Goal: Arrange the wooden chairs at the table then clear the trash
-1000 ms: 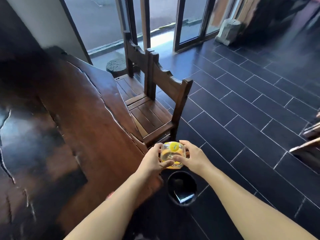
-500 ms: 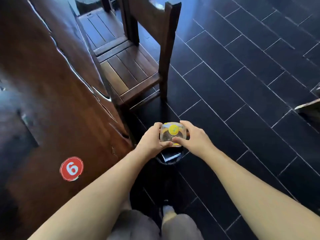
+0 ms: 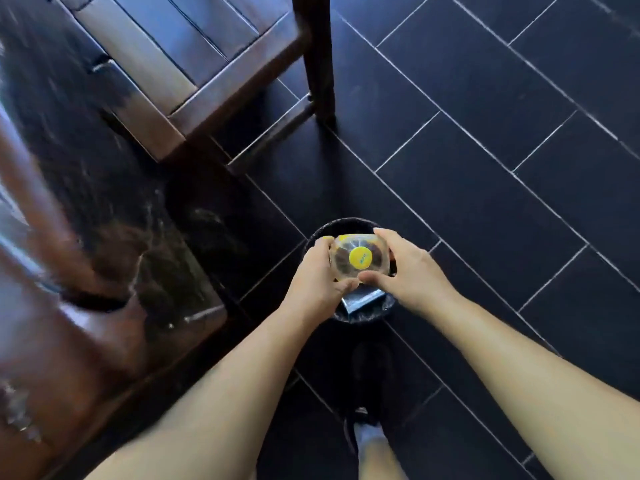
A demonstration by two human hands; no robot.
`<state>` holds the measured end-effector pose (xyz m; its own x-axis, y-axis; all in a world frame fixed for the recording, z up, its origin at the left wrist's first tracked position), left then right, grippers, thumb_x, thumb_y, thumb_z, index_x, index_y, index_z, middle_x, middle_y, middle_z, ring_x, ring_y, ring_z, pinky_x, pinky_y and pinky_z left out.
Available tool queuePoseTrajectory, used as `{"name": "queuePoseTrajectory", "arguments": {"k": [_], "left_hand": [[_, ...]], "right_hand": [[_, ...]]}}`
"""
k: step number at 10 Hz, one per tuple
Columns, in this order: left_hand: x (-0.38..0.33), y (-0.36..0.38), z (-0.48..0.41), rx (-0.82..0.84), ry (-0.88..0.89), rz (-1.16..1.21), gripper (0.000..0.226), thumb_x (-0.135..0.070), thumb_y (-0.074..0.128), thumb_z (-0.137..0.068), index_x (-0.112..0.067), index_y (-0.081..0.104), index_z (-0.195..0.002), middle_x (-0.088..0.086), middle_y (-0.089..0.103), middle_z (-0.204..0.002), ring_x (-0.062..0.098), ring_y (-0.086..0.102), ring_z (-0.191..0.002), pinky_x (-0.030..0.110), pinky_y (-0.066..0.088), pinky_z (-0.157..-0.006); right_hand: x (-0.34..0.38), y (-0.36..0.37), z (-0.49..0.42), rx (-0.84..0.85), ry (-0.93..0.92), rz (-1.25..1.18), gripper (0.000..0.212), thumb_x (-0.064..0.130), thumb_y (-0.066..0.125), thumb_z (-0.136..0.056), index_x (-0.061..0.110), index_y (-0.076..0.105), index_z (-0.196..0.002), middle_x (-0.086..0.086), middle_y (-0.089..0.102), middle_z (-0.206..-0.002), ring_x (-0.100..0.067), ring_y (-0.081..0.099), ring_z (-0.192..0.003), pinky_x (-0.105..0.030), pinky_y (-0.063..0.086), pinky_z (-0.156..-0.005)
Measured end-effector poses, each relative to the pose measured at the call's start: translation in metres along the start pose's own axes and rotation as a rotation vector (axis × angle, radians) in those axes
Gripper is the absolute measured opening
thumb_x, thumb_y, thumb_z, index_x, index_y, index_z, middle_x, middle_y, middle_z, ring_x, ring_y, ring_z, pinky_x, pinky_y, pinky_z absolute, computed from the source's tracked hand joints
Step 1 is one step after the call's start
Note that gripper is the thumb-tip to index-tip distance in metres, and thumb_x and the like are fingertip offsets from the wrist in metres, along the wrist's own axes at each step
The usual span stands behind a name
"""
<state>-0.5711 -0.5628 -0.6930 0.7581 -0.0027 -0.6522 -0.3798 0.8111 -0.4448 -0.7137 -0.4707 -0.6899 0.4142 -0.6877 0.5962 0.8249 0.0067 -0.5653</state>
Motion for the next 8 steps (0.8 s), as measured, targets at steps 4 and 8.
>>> {"name": "queuePoseTrajectory", "arguments": {"k": [4, 8], "left_hand": [[0.073, 0.056, -0.05, 0.1, -0.082, 0.07, 0.074, -0.012, 0.073, -0.086, -0.029, 0.034, -0.147, -0.014, 0.051, -0.132, -0.001, 0.059, -0.101, 0.016, 0.046, -0.083], [-0.03, -0.021, 0.03, 0.06, -0.077, -0.087, 0.065, -0.03, 0.074, -0.085, -0.025, 0.043, -0.143, -0.003, 0.055, -0.137, 0.014, 0.058, -0.11, 0.03, 0.048, -0.097]], "right_hand": [[-0.068, 0.064, -0.035, 0.036, 0.089, -0.085, 0.078, 0.039, 0.078, -0.081, 0.034, 0.038, -0.148, 0.013, 0.05, -0.142, -0.01, 0.05, -0.127, -0.038, 0.048, -0.102], [0.003, -0.029, 0.047, 0.132, 0.064, 0.159, 0.069, 0.058, 0.059, -0.089, 0.031, 0.034, -0.148, 0.008, 0.045, -0.144, -0.014, 0.053, -0.122, -0.035, 0.044, -0.102]]}}
Point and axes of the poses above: each hand's wrist, its own z-axis away from the middle knuckle, its own y-axis out of the palm, x = y × z, the point moved 6 cm from there along -z, towards the middle knuckle
